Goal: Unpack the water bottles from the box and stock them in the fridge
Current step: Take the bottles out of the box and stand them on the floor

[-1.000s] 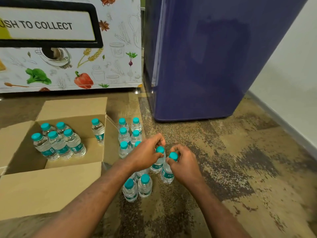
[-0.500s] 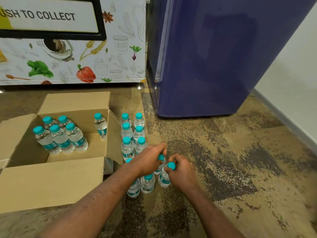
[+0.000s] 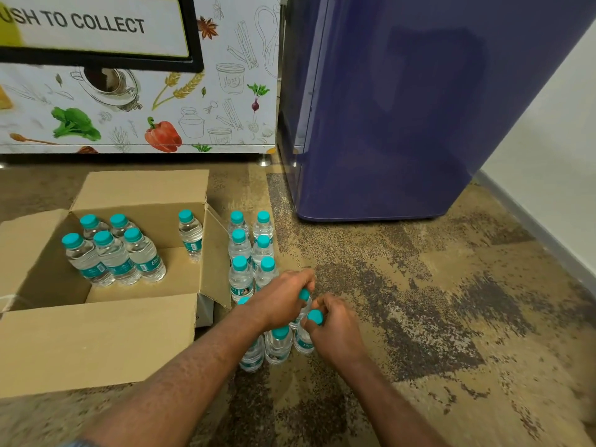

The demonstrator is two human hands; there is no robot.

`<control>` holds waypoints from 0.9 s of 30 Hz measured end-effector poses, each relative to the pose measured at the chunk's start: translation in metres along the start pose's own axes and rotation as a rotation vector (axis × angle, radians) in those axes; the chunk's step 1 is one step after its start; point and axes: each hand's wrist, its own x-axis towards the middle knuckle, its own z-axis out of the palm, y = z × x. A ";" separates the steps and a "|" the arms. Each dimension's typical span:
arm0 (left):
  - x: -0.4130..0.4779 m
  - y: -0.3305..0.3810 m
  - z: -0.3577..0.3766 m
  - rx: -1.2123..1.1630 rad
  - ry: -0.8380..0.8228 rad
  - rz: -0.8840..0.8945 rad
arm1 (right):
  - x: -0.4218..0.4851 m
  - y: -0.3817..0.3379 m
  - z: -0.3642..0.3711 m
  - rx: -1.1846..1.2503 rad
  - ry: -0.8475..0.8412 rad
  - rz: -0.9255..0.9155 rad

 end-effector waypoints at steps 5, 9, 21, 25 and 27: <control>-0.005 0.001 -0.001 0.040 0.035 0.037 | 0.000 -0.006 0.002 -0.044 -0.015 -0.021; -0.021 -0.004 -0.010 -0.001 0.102 0.045 | 0.004 -0.012 0.003 -0.146 -0.040 -0.001; -0.105 -0.106 -0.069 -0.016 0.889 -0.291 | 0.023 -0.066 -0.021 -0.351 -0.114 0.163; -0.127 -0.145 -0.076 0.066 0.869 -0.515 | 0.025 -0.100 -0.019 -0.287 -0.031 0.029; -0.132 -0.157 -0.077 0.097 0.853 -0.565 | 0.023 -0.119 -0.010 -0.207 0.013 -0.068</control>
